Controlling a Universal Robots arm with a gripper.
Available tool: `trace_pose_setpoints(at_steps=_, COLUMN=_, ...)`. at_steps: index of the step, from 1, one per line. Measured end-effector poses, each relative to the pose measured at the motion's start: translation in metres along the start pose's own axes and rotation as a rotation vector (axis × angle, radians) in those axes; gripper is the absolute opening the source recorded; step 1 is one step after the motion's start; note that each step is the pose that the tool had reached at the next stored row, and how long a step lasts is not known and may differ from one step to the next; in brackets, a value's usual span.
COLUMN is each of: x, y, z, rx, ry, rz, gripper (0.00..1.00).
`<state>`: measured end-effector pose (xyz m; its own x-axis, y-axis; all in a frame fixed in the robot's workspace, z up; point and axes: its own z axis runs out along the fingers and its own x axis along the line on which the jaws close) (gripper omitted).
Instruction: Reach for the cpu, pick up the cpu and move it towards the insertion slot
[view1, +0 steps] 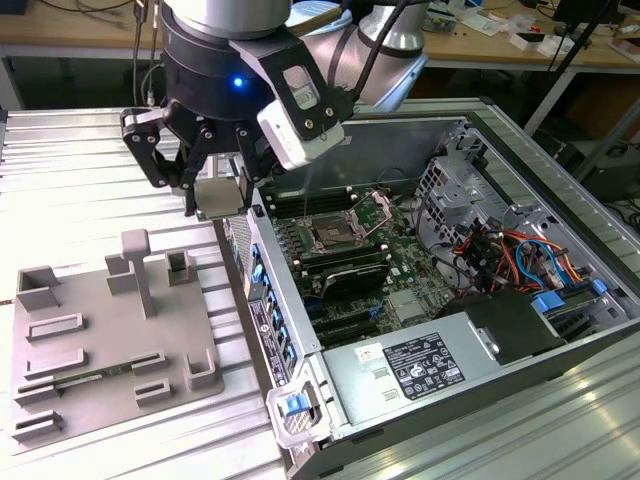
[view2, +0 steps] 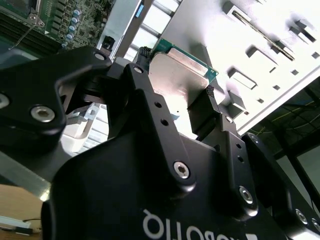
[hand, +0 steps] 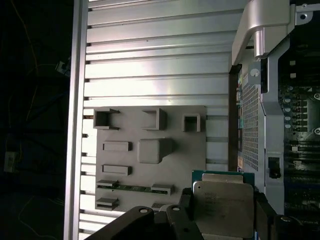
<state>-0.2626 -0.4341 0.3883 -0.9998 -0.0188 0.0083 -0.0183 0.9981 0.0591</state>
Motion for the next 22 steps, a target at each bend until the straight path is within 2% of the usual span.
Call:
trace_pose_setpoints(at_steps=8, x=-0.0092, y=-0.0001, z=-0.0001, rx=0.0, ry=0.0, rz=0.0, gripper=0.55)
trace_pose_setpoints(at_steps=11, x=-0.0118, y=0.0018, z=0.0, rx=0.0, ry=-0.0001, rz=0.0, gripper=0.55)
trace_pose_setpoints(at_steps=22, x=-0.0161, y=0.0037, z=0.0001, rx=0.0, ry=0.0, rz=0.0, gripper=0.55)
